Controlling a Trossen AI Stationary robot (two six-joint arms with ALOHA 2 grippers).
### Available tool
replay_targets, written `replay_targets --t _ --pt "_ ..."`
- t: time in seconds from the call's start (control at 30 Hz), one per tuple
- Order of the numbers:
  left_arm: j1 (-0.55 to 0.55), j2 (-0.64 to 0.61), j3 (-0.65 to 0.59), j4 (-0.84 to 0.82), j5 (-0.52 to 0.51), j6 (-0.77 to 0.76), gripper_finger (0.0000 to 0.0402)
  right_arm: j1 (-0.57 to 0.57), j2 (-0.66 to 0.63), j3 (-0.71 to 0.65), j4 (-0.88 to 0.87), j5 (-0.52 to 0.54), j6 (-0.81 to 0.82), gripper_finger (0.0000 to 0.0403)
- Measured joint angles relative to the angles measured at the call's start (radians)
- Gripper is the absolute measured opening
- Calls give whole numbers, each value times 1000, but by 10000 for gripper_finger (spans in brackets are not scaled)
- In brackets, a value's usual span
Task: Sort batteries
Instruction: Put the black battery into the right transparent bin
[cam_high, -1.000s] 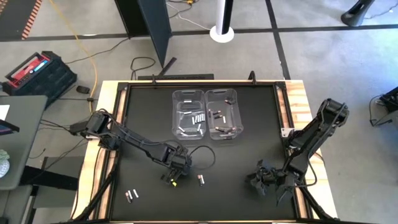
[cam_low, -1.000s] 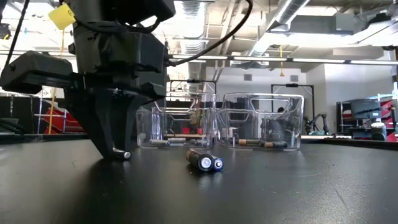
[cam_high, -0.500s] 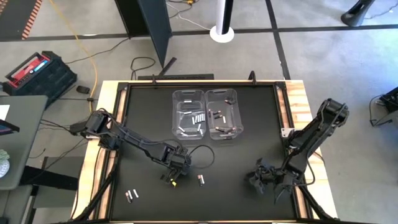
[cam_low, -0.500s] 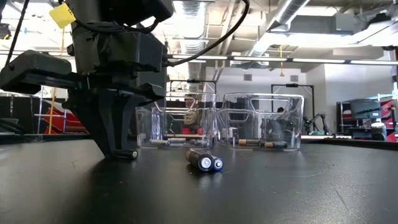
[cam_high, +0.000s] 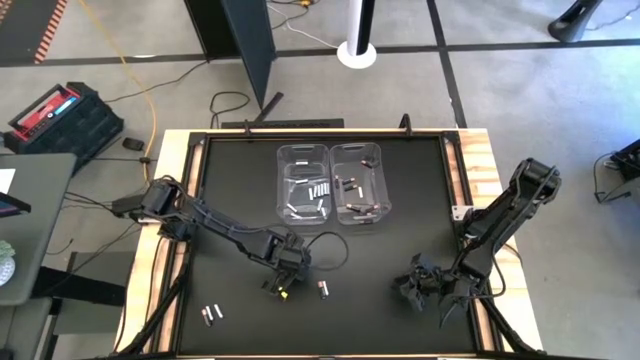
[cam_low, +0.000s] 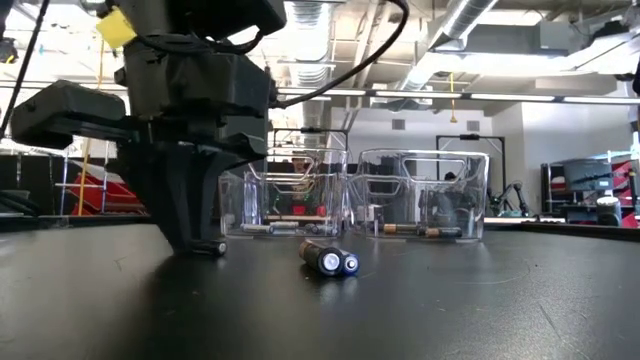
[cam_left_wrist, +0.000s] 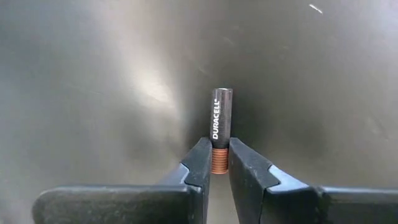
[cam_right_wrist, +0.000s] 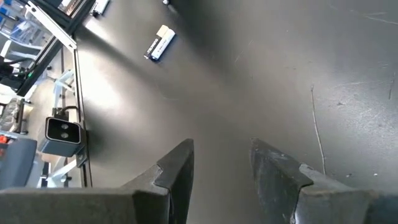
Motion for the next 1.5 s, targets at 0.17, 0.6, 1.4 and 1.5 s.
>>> replay_targets --t 0.17,0.6,1.4,1.5 --pt "34 -2 83 -70 -22 -46 40 0 0 0 1 0 0 173" --pt "252 -5 483 -169 -5 -204 41 0 0 0 -28 0 6 173" --pt "653 314 777 -22 182 159 41 -124 0 0 -217 4 369 173" --pt "653 415 897 -102 181 172 41 -138 0 0 -216 4 398 173"
